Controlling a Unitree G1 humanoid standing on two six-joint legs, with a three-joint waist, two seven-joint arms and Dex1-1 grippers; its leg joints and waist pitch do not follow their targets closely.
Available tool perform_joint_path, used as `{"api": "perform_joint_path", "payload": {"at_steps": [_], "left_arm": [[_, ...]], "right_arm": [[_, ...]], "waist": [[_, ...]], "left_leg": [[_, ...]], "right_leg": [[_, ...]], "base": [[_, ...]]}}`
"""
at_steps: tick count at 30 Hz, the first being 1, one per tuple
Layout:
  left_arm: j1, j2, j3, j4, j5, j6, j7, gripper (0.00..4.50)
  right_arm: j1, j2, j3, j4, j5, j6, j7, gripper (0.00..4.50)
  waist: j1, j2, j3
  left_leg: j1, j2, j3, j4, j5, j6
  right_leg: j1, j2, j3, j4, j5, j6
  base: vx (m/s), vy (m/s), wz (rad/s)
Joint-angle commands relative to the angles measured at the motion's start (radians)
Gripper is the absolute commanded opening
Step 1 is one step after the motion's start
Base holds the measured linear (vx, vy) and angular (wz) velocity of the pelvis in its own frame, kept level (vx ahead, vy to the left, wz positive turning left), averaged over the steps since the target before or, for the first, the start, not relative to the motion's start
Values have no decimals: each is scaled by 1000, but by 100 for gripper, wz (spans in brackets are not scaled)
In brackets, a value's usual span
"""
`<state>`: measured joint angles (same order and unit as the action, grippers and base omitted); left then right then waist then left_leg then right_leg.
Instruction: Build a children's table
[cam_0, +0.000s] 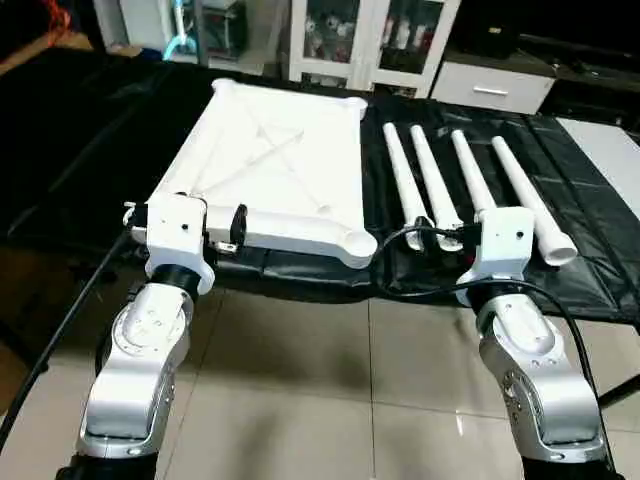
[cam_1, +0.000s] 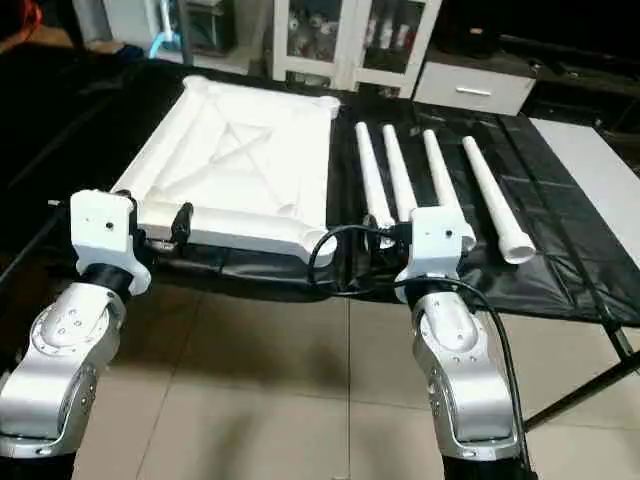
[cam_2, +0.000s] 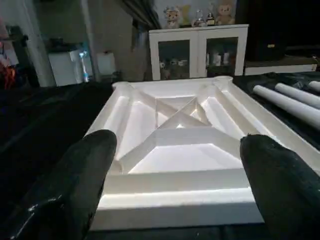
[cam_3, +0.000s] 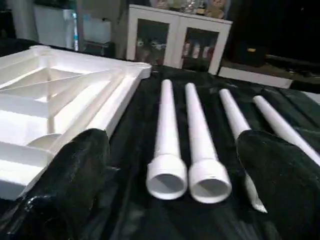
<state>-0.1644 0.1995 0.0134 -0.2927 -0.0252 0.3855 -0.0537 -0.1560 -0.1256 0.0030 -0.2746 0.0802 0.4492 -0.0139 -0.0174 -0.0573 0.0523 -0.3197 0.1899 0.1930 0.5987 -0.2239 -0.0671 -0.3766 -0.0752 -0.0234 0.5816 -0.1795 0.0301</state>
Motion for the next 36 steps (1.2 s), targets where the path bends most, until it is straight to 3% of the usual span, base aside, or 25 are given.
{"api": "perform_joint_path", "payload": {"at_steps": [1, 3, 5, 7, 10, 13, 19, 22, 24, 25, 27, 30, 36], "left_arm": [[-15, -2, -12, 1, 4, 10, -6, 439], [-16, -3, -11, 3, 3, 14, -8, 439], [-18, -2, -10, 6, 2, 13, -10, 439], [-21, -4, -7, 7, 2, 12, -9, 439], [-23, -4, -5, 9, 4, 11, -11, 439], [-23, -5, -3, 8, 6, 12, -8, 439], [-17, -6, -2, 2, 8, 13, -9, 439], [-16, -6, -2, 2, 9, 13, -9, 439], [-15, -6, -1, 1, 9, 14, -9, 439], [-14, -4, -1, 1, 10, 14, -9, 439], [-12, -3, 0, 0, 11, 15, -9, 439], [-11, -2, 2, -1, 10, 14, -10, 439], [-12, -1, 2, -1, 11, 11, -12, 439]], "right_arm": [[0, -5, -26, -16, -1, 2, -7, 450], [-1, -5, -25, -15, -1, 0, -8, 450], [-2, -4, -22, -14, -4, -2, -9, 450], [-4, -5, -22, -12, -4, -3, -9, 450], [-6, -3, -21, -9, -7, -4, -8, 450], [-9, -2, -24, -7, -10, -4, -2, 450], [-11, -2, -19, -1, -14, -5, 6, 450], [-11, -2, -20, 0, -14, -6, 8, 450], [-11, -1, -18, 2, -15, -7, 9, 450], [-11, -1, -17, 3, -15, -7, 9, 450], [-9, 2, -17, 2, -14, -7, 9, 450], [-10, 5, -22, 4, -8, -6, 10, 450], [-8, 6, -22, 5, -8, -9, 12, 450]], "waist": [[-10, 17, -42], [-12, 25, -54], [-14, 26, -60], [-13, 26, -66], [-5, 28, -73], [-3, 31, -75], [0, 26, -73], [-1, 27, -60], [-2, 25, -58], [1, 20, -60], [0, 22, -62], [-1, 24, -68], [2, 24, -69]], "left_leg": [[38, 19, -25, -85, -579, -5], [17, 17, -25, -91, -474, 10], [18, 16, -21, -92, -412, 25], [22, 13, -12, -89, -338, 59], [18, 7, -6, -84, -245, 99], [25, 9, -6, -83, -195, 124], [28, 8, -3, -78, -148, 156], [38, 15, 0, -83, -206, 134], [39, 14, -1, -82, -231, 109], [41, 13, 0, -82, -224, 100], [44, 14, -2, -82, -215, 94], [48, 10, -3, -82, -175, 112], [48, 6, -1, -81, -181, 125]], "right_leg": [[13, -21, -6, -95, -576, -109], [45, -30, 0, -85, -486, -136], [51, -27, 1, -72, -373, -184], [62, -25, 2, -57, -239, -257], [80, -23, 5, -45, -140, -308], [82, -18, -1, -33, -78, -334], [90, -21, 0, -27, -65, -338], [83, -24, -1, -36, -152, -329], [90, -25, 3, -40, -192, -319], [95, -26, 6, -42, -206, -316], [97, -24, 4, -40, -199, -309], [98, -20, 2, -32, -135, -316], [111, -19, 2, -35, -153, -326]], "base": [[0, 0, 0], [31, 2, -5], [0, 0, 0], [61, -12, 2], [59, -8, 2], [36, 1, 1], [0, 0, 0], [0, 0, 0], [0, 0, 0], [0, 0, 0], [0, 0, 0], [0, 0, 0], [0, 0, 0]]}}
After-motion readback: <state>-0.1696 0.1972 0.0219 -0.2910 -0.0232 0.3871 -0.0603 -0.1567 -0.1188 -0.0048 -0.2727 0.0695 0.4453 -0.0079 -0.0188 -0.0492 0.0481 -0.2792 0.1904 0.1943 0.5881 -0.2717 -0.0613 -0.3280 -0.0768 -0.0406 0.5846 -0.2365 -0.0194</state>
